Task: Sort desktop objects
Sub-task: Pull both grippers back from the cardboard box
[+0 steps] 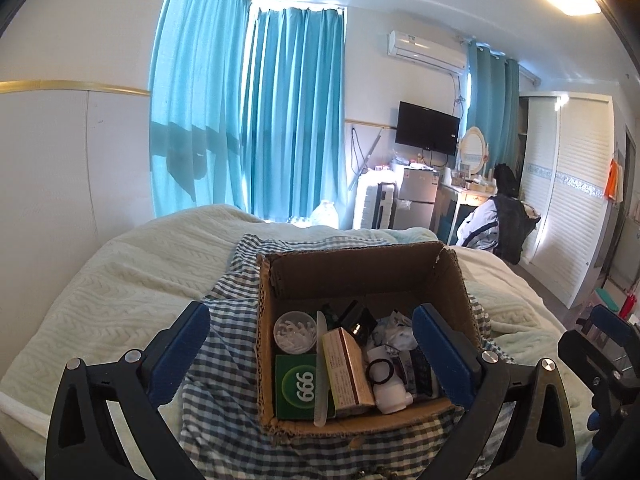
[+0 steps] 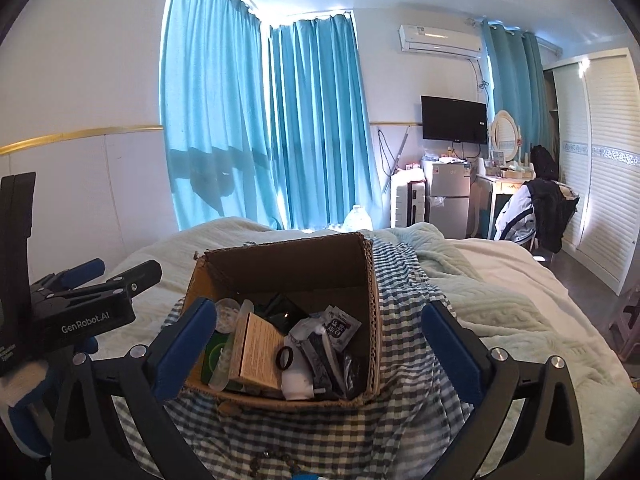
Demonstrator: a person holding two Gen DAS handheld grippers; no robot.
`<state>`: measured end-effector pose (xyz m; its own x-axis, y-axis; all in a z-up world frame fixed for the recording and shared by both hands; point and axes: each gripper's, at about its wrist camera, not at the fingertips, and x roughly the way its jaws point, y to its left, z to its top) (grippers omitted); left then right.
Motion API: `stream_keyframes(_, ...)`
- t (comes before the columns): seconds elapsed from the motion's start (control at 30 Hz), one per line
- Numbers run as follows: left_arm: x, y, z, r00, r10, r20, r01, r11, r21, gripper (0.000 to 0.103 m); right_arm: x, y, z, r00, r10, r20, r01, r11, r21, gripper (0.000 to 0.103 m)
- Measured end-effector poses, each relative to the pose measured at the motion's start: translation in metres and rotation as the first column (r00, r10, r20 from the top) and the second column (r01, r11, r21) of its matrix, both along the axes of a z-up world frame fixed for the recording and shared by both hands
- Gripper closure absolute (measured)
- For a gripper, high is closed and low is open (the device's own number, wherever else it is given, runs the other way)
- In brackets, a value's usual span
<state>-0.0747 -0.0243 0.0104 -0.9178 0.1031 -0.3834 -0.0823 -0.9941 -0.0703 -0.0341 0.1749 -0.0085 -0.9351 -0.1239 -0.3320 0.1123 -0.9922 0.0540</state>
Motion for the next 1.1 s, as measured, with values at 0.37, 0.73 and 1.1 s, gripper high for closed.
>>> stream_keyframes(0.37,0.042,-0.003,-0.012,0.998,0.035,-0.050,-0.035,0.999,-0.002,0.000,0.036,0.007,-0.012,1.000,0.007,0.006,-0.007,1.000,0.005,0.000)
stream_keyframes(0.73,0.052,0.002,-0.054,0.999,0.047,0.002,-0.047,0.999,-0.026,0.000,0.042,0.007,-0.055,0.996,0.055,0.069,-0.056,0.998,0.013,0.000)
stream_keyframes(1.1,0.045,0.008,-0.111,0.990,0.028,0.137,-0.022,0.999,-0.042,0.005,0.018,-0.009,-0.113,0.972,0.098,0.215,-0.109,0.993,0.040,0.020)
